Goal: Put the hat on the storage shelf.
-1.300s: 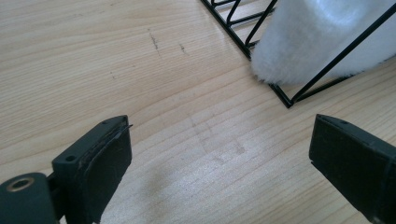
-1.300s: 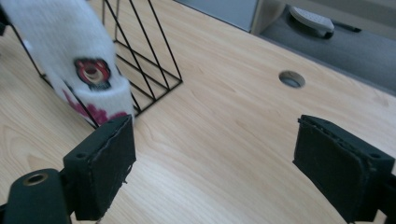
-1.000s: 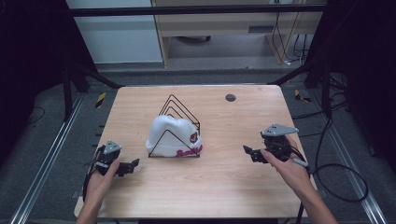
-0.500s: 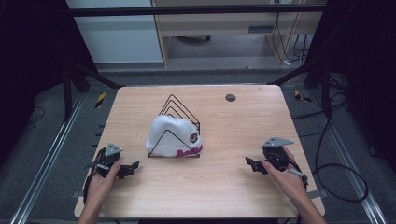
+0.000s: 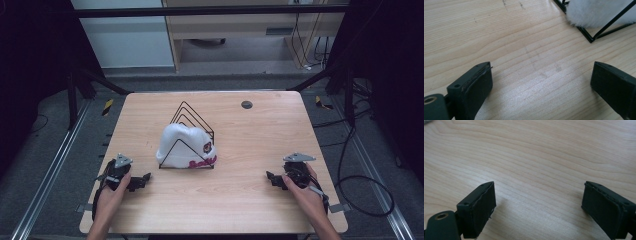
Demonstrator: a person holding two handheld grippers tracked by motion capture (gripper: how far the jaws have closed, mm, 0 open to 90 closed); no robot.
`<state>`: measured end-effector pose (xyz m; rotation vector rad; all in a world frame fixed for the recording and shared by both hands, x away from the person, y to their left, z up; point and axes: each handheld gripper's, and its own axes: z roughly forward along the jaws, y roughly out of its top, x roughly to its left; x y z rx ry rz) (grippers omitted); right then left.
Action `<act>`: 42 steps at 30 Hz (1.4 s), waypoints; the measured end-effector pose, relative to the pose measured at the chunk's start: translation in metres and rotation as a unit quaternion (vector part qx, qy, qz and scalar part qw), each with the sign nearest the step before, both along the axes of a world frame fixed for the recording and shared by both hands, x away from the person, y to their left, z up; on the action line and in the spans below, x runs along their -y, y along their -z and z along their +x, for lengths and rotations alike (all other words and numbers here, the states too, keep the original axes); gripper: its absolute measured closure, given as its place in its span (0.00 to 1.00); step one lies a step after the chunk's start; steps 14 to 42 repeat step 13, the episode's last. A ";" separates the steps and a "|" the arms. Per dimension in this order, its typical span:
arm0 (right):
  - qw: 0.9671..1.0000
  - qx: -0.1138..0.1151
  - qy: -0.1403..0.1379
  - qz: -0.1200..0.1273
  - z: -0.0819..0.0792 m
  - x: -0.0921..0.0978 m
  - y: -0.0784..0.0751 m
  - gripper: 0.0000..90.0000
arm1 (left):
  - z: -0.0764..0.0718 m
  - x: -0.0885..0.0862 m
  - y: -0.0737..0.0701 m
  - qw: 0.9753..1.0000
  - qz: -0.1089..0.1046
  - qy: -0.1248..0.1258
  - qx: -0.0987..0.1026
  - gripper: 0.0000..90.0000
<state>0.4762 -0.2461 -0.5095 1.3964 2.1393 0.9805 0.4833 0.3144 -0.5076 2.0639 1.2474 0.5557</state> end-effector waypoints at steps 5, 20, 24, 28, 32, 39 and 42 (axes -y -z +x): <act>1.000 0.007 0.019 -0.018 -0.003 -0.006 0.002 0.10 | 0.001 0.001 0.001 1.000 0.002 0.001 0.000 0.01; 0.999 0.009 0.043 -0.021 -0.004 -0.012 0.003 0.09 | 0.001 0.002 0.001 1.000 0.002 -0.004 -0.003 0.00; 0.999 0.009 0.043 -0.021 -0.004 -0.012 0.003 0.09 | 0.001 0.002 0.001 1.000 0.002 -0.004 -0.003 0.00; 0.999 0.009 0.043 -0.021 -0.004 -0.012 0.003 0.09 | 0.001 0.002 0.001 1.000 0.002 -0.004 -0.003 0.00; 0.999 0.009 0.043 -0.021 -0.004 -0.012 0.003 0.09 | 0.001 0.002 0.001 1.000 0.002 -0.004 -0.003 0.00; 0.999 0.009 0.043 -0.021 -0.004 -0.012 0.003 0.09 | 0.001 0.002 0.001 1.000 0.002 -0.004 -0.003 0.00; 0.999 0.009 0.043 -0.021 -0.004 -0.012 0.003 0.09 | 0.001 0.002 0.001 1.000 0.002 -0.004 -0.003 0.00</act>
